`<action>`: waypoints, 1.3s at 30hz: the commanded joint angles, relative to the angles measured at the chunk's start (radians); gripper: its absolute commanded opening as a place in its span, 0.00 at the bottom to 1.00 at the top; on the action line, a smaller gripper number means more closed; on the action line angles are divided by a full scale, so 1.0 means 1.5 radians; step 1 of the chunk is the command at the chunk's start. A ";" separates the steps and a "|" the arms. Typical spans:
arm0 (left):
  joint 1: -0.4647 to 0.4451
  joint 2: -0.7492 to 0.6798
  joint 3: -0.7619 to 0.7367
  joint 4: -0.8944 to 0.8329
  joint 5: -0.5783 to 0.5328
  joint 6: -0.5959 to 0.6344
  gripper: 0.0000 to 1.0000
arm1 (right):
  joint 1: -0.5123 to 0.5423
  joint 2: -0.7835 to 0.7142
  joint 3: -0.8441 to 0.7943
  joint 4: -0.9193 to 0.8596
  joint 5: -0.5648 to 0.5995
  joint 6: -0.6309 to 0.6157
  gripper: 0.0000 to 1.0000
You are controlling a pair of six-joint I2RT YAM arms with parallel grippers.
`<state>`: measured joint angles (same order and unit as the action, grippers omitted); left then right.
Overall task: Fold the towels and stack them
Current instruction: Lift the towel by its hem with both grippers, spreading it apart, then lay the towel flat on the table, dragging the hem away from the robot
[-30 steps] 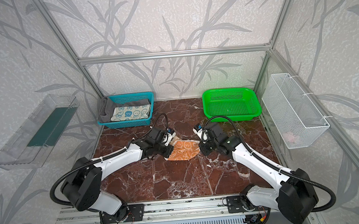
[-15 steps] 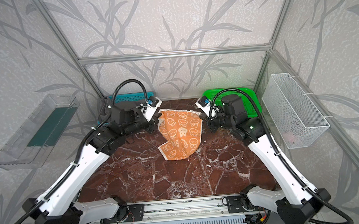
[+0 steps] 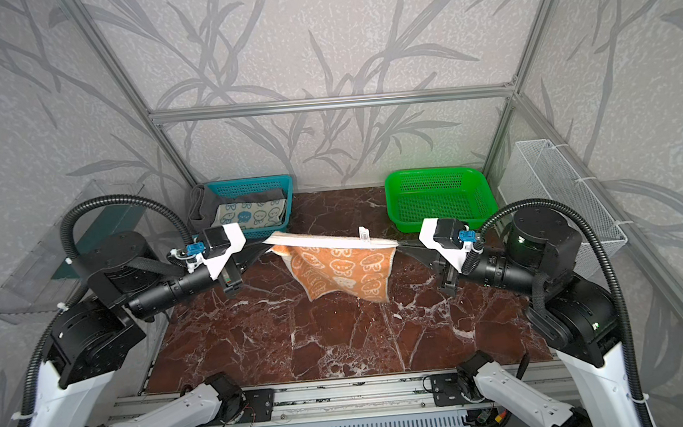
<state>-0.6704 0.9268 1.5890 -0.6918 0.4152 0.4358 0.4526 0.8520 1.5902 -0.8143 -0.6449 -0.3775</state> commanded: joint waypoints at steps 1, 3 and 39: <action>0.015 -0.033 0.025 -0.029 -0.045 0.014 0.00 | -0.010 -0.013 0.011 -0.055 0.051 0.029 0.00; 0.015 -0.029 0.009 -0.033 -0.049 0.014 0.00 | -0.011 -0.004 0.002 -0.062 0.061 0.034 0.00; 0.227 0.520 -0.005 0.003 -0.010 0.138 0.00 | -0.101 0.539 -0.090 0.145 0.092 -0.087 0.00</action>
<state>-0.3309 1.7195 1.5391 -0.6395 0.4015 0.5854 0.2909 1.6951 1.4448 -0.5941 -0.4767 -0.4480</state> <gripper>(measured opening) 0.048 0.056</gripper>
